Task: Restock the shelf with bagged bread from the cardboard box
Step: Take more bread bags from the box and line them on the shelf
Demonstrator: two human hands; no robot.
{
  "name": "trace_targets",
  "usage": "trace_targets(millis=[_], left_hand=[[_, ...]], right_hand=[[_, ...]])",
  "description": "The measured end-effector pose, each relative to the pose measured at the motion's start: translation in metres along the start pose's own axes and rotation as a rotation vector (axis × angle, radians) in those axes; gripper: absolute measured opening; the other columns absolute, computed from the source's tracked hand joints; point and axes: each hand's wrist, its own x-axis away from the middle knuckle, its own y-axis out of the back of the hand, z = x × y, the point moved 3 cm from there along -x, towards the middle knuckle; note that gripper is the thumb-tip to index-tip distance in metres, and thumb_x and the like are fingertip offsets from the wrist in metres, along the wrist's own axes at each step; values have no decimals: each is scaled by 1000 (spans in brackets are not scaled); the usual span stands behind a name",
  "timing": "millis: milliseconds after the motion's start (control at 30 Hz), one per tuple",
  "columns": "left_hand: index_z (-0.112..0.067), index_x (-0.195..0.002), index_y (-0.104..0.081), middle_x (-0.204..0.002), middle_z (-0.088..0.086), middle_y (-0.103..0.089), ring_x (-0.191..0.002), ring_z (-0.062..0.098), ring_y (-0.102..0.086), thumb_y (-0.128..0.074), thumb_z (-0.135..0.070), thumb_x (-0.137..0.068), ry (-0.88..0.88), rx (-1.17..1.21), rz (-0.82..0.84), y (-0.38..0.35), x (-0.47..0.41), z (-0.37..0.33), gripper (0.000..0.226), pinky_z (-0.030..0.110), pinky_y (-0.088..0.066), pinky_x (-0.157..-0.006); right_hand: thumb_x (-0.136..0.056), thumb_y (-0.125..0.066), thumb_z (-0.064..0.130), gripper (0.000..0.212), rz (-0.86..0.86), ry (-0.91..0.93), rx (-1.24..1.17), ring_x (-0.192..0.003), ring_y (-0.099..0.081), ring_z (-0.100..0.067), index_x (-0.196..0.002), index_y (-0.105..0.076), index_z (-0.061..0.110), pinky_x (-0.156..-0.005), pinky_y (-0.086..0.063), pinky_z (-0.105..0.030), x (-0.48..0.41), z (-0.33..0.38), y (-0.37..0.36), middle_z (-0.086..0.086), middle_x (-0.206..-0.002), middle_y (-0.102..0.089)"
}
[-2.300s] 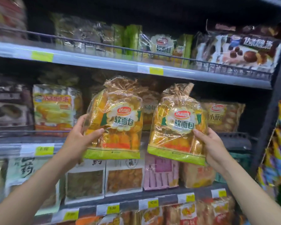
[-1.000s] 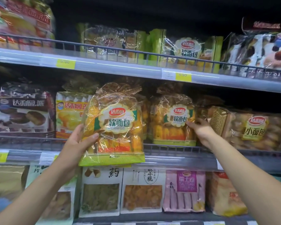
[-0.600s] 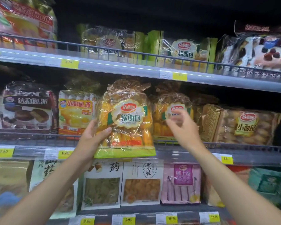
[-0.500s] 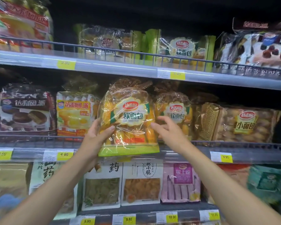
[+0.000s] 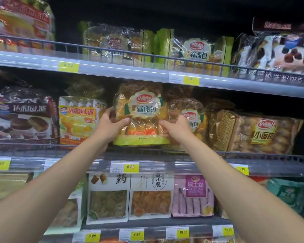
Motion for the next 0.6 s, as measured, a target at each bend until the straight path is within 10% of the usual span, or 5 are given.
trace_targets(millis=[100, 267, 467, 600], left_hand=[[-28, -150, -36, -126, -1, -63, -105, 17, -65, -72, -23, -93, 14, -120, -1, -5, -11, 2, 68, 28, -55, -75], [-21, -147, -40, -117, -3, -60, -116, 25, -59, -71, -25, -93, 62, -350, 7, -11, -7, 10, 63, 34, -49, -89], [-35, -160, 8, -167, 5, -17, -146, 26, -35, -74, -22, -90, -215, -589, -101, -8, 25, 15, 108, 47, -41, -113], [-45, -151, -29, -163, 5, -23, -146, 27, -32, -66, -26, -92, -520, -965, -126, -20, 37, 24, 73, 49, -53, -100]], right_hand=[[-93, -72, 15, 48, -49, -28, -3, -75, -72, -16, -133, -46, 13, -71, -64, -33, -7, -9, -10, -4, -97, -67], [-87, -77, 27, 47, -171, 96, 296, -77, -74, -19, -124, -49, 19, -74, -63, -41, -3, -19, -20, 5, -95, -65], [-87, -74, 28, 45, -178, 352, 675, -83, -63, -22, -119, -42, 29, -73, -56, -40, 13, -27, -27, 1, -114, -47], [-88, -73, 30, 61, -19, 356, 701, -82, -62, -16, -138, -42, 42, -75, -56, -37, 6, -31, -40, -2, -121, -54]])
